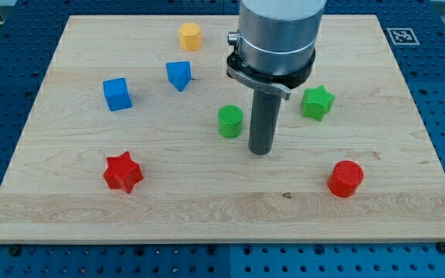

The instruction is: Push the green circle left to the green star

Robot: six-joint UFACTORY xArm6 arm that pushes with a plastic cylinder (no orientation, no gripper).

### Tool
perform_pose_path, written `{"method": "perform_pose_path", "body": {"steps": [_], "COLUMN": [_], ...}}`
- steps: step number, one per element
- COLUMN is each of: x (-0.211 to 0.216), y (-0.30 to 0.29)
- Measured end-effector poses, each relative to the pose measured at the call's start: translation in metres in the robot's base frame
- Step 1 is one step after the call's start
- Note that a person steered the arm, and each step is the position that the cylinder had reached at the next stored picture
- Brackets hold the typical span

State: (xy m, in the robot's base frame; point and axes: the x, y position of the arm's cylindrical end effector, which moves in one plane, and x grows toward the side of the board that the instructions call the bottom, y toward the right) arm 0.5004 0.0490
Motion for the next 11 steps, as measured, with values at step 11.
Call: {"method": "perform_pose_path", "body": {"steps": [11], "x": [0.001], "y": [-0.043]}}
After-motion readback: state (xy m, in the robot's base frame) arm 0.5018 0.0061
